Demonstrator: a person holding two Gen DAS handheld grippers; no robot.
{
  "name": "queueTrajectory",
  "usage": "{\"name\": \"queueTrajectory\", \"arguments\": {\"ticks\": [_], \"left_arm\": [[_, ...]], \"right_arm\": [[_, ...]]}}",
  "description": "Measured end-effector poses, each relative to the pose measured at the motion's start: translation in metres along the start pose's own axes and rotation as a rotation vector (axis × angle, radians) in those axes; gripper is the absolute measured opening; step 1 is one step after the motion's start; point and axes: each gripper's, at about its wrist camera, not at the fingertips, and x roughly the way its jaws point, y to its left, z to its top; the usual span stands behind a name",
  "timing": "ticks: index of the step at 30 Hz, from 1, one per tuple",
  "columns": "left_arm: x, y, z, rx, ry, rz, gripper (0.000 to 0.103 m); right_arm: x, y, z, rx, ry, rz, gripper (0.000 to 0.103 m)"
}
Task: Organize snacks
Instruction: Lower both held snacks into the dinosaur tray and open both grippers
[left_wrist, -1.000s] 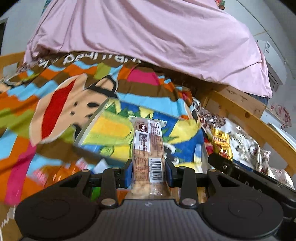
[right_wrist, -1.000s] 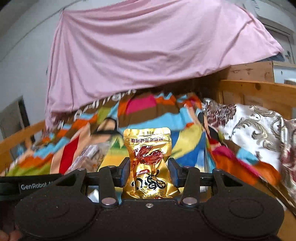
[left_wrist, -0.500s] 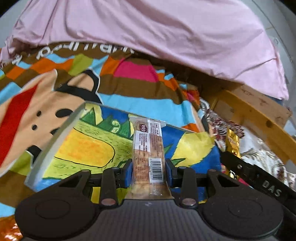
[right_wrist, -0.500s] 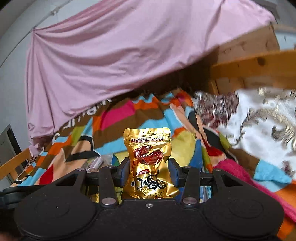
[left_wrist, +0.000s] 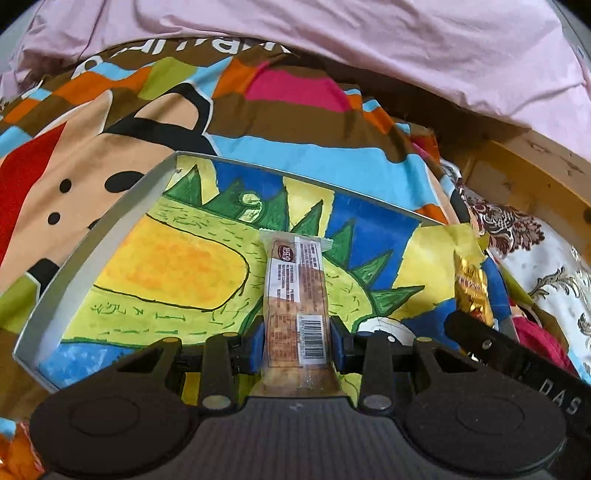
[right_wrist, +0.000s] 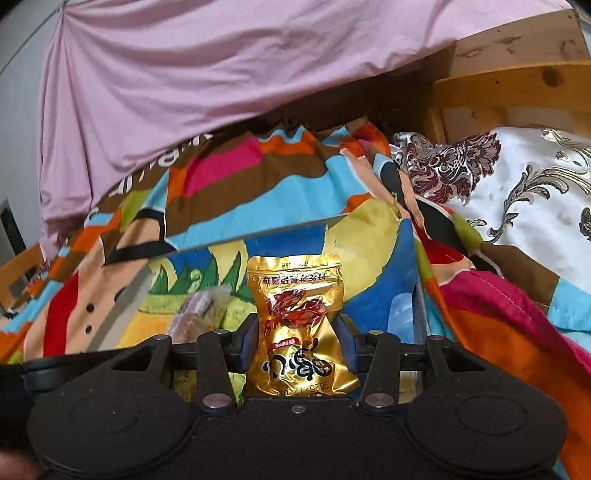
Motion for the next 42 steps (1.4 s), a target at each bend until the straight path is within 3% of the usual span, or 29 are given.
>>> {"name": "queueTrajectory", "arguments": {"ticks": [6,9,15,21,27,33,42], "left_arm": [[0.001,0.004,-0.001,-0.038,0.016,-0.018,0.042],[-0.004,0.008,0.000,-0.076,0.003,-0.032,0.057],[-0.029,0.010,0.003,-0.072,-0.041,-0.033,0.074],[-0.072,0.017,0.010,-0.085,-0.113,-0.039,0.090],[-0.132,0.016,0.015,-0.061,-0.224,-0.046,0.102],[-0.194,0.016,0.006,-0.046,-0.311,-0.045,0.102],[-0.270,0.032,-0.038,-0.016,-0.389,0.003,0.103]], "right_arm": [[0.002,-0.002,-0.002,0.006,0.021,-0.017,0.052],[-0.001,-0.001,-0.001,-0.003,0.016,-0.015,0.056],[-0.022,0.004,0.006,-0.022,-0.026,-0.004,0.080],[-0.069,0.012,0.017,-0.018,-0.128,0.006,0.102],[-0.129,0.028,0.021,-0.052,-0.240,0.030,0.102],[-0.187,0.051,0.006,-0.132,-0.326,-0.003,0.102],[-0.254,0.077,-0.038,-0.214,-0.345,-0.054,0.102]]}}
